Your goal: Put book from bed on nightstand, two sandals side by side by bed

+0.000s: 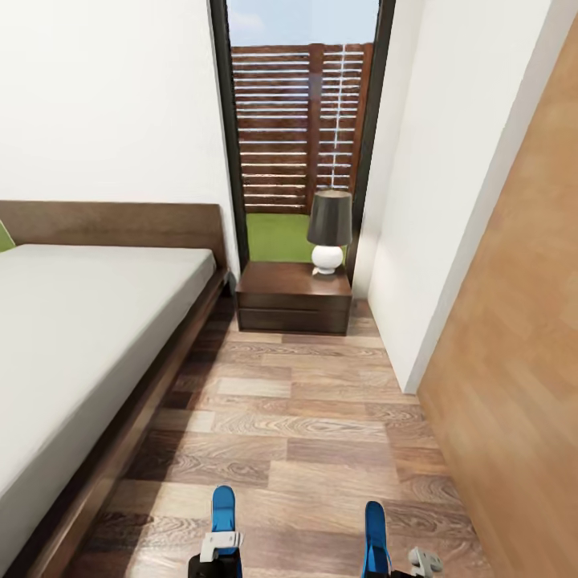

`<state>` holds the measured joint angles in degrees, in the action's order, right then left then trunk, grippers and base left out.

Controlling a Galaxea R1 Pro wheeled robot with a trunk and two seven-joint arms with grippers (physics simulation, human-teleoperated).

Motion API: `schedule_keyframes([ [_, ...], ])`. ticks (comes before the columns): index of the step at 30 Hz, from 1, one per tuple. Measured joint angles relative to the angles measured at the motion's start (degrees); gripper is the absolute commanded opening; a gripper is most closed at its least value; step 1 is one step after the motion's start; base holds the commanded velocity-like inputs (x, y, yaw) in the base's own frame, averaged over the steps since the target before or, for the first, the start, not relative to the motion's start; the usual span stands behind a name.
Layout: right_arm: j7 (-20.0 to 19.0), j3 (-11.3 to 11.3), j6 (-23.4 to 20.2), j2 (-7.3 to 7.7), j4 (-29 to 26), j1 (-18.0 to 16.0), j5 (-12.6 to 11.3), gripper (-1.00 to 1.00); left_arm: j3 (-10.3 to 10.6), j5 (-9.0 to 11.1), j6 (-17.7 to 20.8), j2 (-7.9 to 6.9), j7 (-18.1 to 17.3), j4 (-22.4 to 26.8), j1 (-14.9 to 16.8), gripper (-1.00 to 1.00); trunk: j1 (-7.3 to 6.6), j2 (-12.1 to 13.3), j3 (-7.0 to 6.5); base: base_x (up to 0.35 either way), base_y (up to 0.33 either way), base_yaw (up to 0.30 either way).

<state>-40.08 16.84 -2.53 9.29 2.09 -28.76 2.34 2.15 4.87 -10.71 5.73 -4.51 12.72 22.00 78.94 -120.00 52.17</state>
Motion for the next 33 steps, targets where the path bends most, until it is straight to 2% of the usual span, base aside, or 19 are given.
schedule_keyframes([
  [22, 0.02, 0.0, 0.0, 0.0, 0.0, 0.0, 0.02, -1.0, 0.0, -0.01, 0.0, 0.0, 0.0, 0.0, 0.0, -1.0, 0.0, 0.0, 0.0, 0.315, -0.097, 0.0],
  [33, 0.03, 0.0, 0.0, 0.0, 0.0, 0.0, 0.02, -1.0, 0.0, 0.02, 0.0, 0.0, 0.01, 0.0, 0.01, -1.0, 0.0, 0.0, 0.0, 0.315, -0.009, 0.0],
])
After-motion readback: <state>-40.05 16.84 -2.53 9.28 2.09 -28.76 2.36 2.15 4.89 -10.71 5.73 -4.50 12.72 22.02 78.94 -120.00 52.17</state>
